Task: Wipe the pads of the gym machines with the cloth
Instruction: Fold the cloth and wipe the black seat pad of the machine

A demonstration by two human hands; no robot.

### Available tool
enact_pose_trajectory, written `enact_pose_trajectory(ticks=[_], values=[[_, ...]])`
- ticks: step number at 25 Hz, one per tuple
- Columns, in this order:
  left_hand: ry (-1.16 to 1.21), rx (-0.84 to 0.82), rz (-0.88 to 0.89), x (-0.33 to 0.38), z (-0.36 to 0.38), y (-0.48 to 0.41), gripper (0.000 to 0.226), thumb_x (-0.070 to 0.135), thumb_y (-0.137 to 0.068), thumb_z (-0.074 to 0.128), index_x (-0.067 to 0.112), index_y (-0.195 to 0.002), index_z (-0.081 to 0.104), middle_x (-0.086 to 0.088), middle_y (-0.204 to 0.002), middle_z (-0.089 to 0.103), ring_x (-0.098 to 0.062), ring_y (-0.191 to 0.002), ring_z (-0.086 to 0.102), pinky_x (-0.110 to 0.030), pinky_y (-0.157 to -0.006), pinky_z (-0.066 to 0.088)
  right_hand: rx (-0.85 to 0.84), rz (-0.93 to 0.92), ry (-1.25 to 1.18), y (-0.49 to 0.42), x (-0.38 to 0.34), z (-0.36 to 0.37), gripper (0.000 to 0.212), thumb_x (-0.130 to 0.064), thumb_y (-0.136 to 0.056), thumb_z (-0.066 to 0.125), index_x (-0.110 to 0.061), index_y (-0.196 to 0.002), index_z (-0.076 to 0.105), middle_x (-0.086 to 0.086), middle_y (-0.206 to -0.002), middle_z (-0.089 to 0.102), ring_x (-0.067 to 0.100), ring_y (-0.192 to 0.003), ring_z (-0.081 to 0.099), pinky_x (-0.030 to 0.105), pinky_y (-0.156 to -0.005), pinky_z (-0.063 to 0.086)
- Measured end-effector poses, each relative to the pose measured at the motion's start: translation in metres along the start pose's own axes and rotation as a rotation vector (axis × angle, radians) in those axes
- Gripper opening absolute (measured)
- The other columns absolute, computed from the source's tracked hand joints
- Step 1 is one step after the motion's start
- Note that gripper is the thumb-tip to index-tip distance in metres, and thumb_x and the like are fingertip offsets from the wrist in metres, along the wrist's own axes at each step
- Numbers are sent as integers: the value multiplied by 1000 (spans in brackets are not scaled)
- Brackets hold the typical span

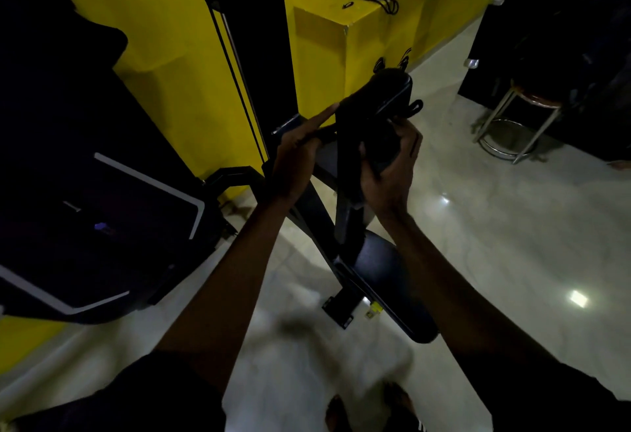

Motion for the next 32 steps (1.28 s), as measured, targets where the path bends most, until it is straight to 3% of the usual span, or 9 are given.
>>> enact_pose_trajectory(ticks=[5,11,17,19,21,23,26,29,32], values=[[175,91,-263,-18,19,23,50,8,-90,58,50,-116,64,24,-91,70,-11,-94,60,-44,-92,50,-31,286,-176,-11,54,-12,43,-6,-83,55,5,-124,45,16,-118,55,21,-110,57,51,-96,47],[230,239,-312,-33,44,40,45,7,-90,69,21,-131,60,8,-117,69,-6,-110,64,-21,-89,53,-118,155,-126,-15,47,-8,58,-14,-85,59,-6,-139,42,6,-140,43,24,-133,47,40,-111,42],[52,356,-367,-53,67,64,49,39,-83,77,12,-124,67,0,-117,71,-15,-112,66,-40,-98,52,-359,426,-103,32,156,7,53,-30,-91,47,-1,-134,39,15,-136,47,24,-126,48,45,-108,43],[-77,357,-373,-70,66,64,58,60,-77,73,19,-117,70,-2,-111,72,-24,-106,68,-50,-92,55,-397,414,-89,54,180,16,51,-24,-93,48,1,-136,37,18,-139,42,14,-127,42,29,-113,37],[-184,353,-389,-84,62,61,54,72,-73,69,24,-98,72,-3,-93,73,-29,-92,71,-55,-79,57,-423,477,-91,72,202,24,51,-23,-91,47,2,-135,38,19,-137,42,22,-127,43,36,-113,38],[-235,368,-366,-86,56,57,54,68,-76,69,19,-97,71,-7,-92,71,-27,-90,70,-50,-76,58,-424,496,-96,81,215,27,51,-26,-90,47,3,-132,40,20,-132,43,35,-127,45,44,-110,40],[-227,382,-286,-101,60,55,51,46,-85,71,0,-106,65,-11,-94,68,-25,-93,66,-25,-75,53,-435,366,-96,96,215,25,69,-48,-93,50,6,-135,42,21,-136,40,32,-130,43,37,-111,40],[-108,369,-303,-139,86,72,50,30,-85,76,9,-127,60,-4,-118,68,-15,-115,63,-24,-94,52,-613,245,-36,130,223,25,96,-80,-87,35,2,-135,44,16,-140,39,28,-128,43,31,-104,44],[-65,373,-315,-166,96,82,51,31,-81,79,27,-128,58,1,-128,64,-7,-118,60,-26,-98,51,-672,310,35,144,244,36,57,-42,-91,62,-15,-137,43,1,-135,41,31,-126,45,43,-96,50]])
Point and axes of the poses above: each hand's wrist, its own y-axis away from the middle knuckle, its own z-axis out of the palm, x = y × z, the point moved 8 cm from there along -y, towards the middle knuckle
